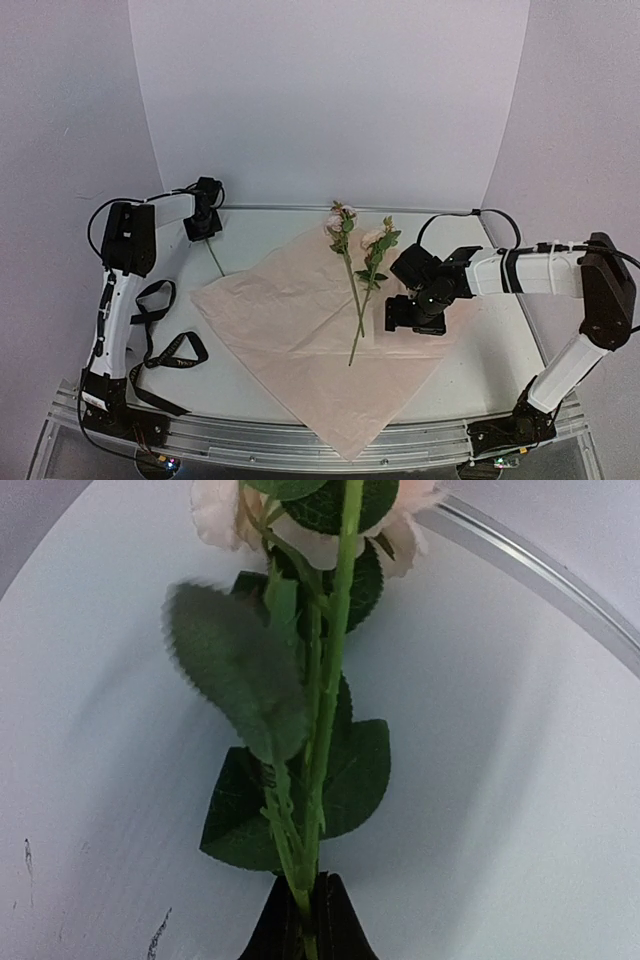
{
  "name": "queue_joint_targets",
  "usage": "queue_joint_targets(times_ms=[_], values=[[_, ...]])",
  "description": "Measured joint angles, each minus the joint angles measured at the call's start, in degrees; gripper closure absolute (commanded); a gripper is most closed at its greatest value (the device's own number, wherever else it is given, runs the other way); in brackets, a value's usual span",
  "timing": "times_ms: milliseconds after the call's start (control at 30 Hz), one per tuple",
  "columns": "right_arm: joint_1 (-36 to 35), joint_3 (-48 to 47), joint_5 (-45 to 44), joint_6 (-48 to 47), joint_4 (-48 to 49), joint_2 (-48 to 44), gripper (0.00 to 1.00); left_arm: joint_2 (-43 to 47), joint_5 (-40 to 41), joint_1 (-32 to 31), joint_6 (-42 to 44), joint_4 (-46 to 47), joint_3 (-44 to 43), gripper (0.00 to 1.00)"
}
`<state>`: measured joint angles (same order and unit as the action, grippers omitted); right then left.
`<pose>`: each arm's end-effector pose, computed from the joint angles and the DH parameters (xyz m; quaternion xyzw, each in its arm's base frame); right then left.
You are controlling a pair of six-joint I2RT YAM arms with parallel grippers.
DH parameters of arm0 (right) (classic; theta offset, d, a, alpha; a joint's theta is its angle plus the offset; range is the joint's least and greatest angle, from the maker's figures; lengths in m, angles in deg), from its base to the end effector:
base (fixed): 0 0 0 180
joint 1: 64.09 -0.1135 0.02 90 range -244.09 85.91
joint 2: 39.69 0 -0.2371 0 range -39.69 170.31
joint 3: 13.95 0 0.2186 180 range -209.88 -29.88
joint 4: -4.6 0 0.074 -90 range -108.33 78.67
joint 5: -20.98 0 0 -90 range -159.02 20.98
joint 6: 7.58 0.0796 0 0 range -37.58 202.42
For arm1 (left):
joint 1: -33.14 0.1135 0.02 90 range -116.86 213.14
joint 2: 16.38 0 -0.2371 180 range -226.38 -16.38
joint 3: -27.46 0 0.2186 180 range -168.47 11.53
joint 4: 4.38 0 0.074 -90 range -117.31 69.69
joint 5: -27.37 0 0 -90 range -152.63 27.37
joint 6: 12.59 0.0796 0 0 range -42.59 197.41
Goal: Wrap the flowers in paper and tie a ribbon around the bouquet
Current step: Pick up the fake flower from the corner of the board, then place the fake flower on the flattened wrapping paper.
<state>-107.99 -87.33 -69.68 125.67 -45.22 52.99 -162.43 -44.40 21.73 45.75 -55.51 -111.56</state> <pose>0.2111 0.2019 0.1346 -0.0045 0.9834 0.1208 0.1352 0.5074 -0.0770 0.0921 -0.2097 0.9271 0.0423 0.3078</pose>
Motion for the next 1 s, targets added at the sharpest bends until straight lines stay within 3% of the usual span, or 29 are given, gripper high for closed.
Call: queue_joint_targets(times_ms=[333, 533, 767, 1000], values=[[0.17, 0.02, -1.11, 0.03, 0.0, 0.0, 0.16, 7.89, -1.12, 0.38, 16.15, 8.11, 7.6, 1.0], [0.38, 0.15, -3.44, 0.21, -0.27, -0.96, 0.14, 16.51, -6.05, -0.01, 20.65, 8.69, 4.51, 1.0], [3.83, 1.38, -6.17, 0.82, -1.33, -7.65, 0.15, 24.3, -10.62, -8.05, 17.26, 8.44, 4.92, 1.0], [7.79, 1.38, -4.54, 0.78, -1.67, -8.3, 0.21, 22.37, -17.42, -21.23, 5.27, 8.56, 7.24, 1.0]])
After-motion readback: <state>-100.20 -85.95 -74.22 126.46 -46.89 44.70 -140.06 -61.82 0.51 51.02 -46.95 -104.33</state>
